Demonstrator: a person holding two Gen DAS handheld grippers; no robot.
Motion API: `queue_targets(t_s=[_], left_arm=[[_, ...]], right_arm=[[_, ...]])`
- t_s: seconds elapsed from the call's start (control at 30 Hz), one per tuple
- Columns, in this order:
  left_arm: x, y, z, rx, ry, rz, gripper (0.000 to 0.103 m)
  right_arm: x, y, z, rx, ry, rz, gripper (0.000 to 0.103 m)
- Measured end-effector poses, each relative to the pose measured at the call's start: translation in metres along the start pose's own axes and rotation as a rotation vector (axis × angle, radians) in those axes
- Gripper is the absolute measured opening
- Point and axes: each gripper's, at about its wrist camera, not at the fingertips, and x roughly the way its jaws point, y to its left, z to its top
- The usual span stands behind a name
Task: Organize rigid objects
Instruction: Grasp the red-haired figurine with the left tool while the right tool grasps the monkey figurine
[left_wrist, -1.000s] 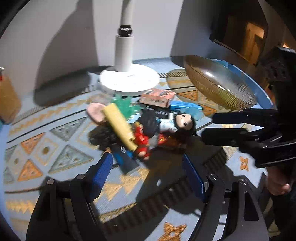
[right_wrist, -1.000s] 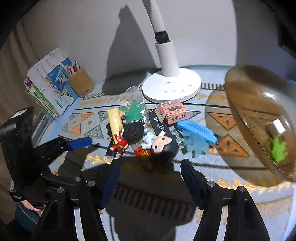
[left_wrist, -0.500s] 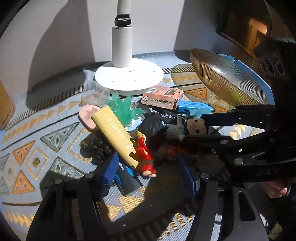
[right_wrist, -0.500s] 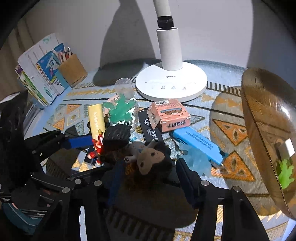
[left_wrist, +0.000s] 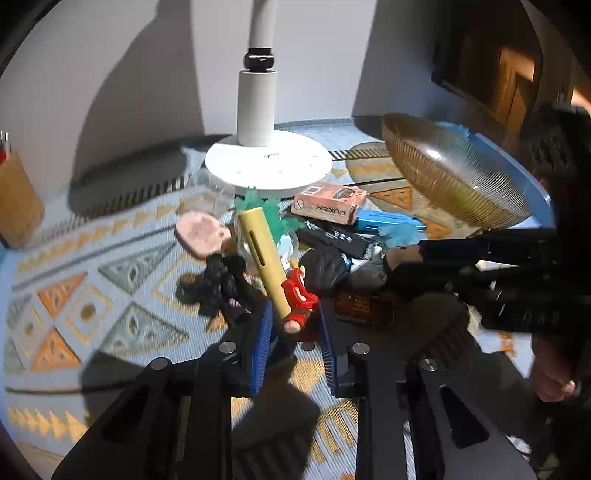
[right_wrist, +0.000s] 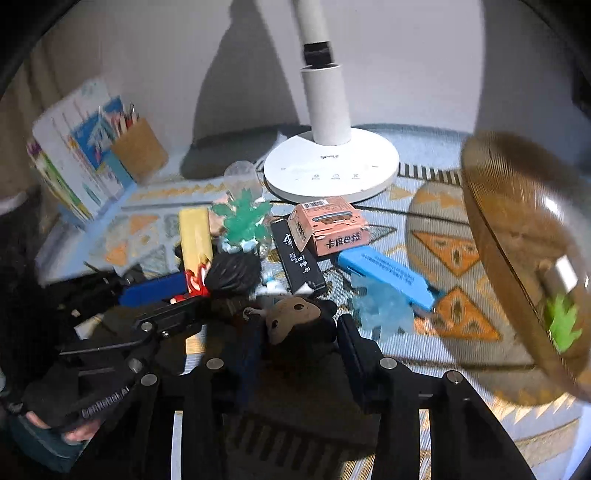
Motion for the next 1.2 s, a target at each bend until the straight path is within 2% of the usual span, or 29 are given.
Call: queue_targets(t_s=[0.07,0.2,0.3,0.4,0.43,0.5,0.57,0.6,0.67,0.7,0.77,0.93,1.03,1.13,1.17,1.2], left_arm=[[-0.007,0.002,-0.008,-0.007,0.006,-0.016,0.016],[-0.016,-0.003,-0.023,0.017,0.024,-0.026,0.015],[-0.026,-0.006,-0.036,0.034,0.042,-0.038,0.015],[-0.035,-0.007,-0.044,0.037,0.05,-0.057,0.016],[-0.037,-0.007,-0.044,0.033,0.041,-0.043,0.018],[-0.038,-0.005,-0.039,0.024,0.014,-0.015,0.04],[-0.035,-0.004,-0.029,0.017,-0.01,-0.011,0.048],[-0.034,-0.005,-0.026,0.02,-0.013,-0.01,0.048],[-0.023,-0.011,-0.015,0.056,0.003,0.003,0.048],[-0.017,-0.014,-0.011,0.07,0.013,0.013,0.048],[-0.005,-0.021,-0.006,0.107,0.028,0.03,0.047],[0.014,-0.035,-0.004,0.182,0.038,0.107,0.045],[0.017,-0.043,-0.004,0.233,0.021,0.152,0.031],[0.013,-0.042,-0.008,0.234,0.003,0.153,0.029],[0.011,-0.041,-0.009,0.226,-0.004,0.149,0.024],[0.006,-0.038,-0.01,0.208,-0.009,0.131,0.024]], right_arm=[[-0.009,-0.005,-0.003,0.033,-0.012,0.029,0.039],[-0.028,-0.006,-0.019,0.053,-0.025,0.025,0.038],[-0.04,-0.004,-0.034,0.057,-0.026,0.024,0.028],[-0.052,-0.001,-0.05,0.059,-0.04,0.02,0.027],[-0.054,0.001,-0.054,0.056,-0.039,0.022,0.027],[-0.055,0.005,-0.063,0.032,-0.025,0.02,0.027],[-0.052,0.007,-0.069,0.023,-0.005,-0.004,0.035],[-0.05,0.006,-0.07,0.027,0.007,-0.009,0.039],[-0.049,0.003,-0.069,0.041,0.008,-0.005,0.061],[-0.05,0.001,-0.068,0.039,-0.008,-0.006,0.063],[-0.049,0.0,-0.063,0.019,-0.021,-0.027,0.063],[-0.024,-0.001,-0.051,-0.002,0.034,-0.027,0.063],[-0.011,0.005,-0.046,-0.027,0.041,-0.062,0.063],[-0.003,0.012,-0.043,-0.051,0.038,-0.096,0.055],[-0.003,0.013,-0.043,-0.058,0.032,-0.107,0.055],[-0.003,0.016,-0.043,-0.066,0.027,-0.121,0.055]])
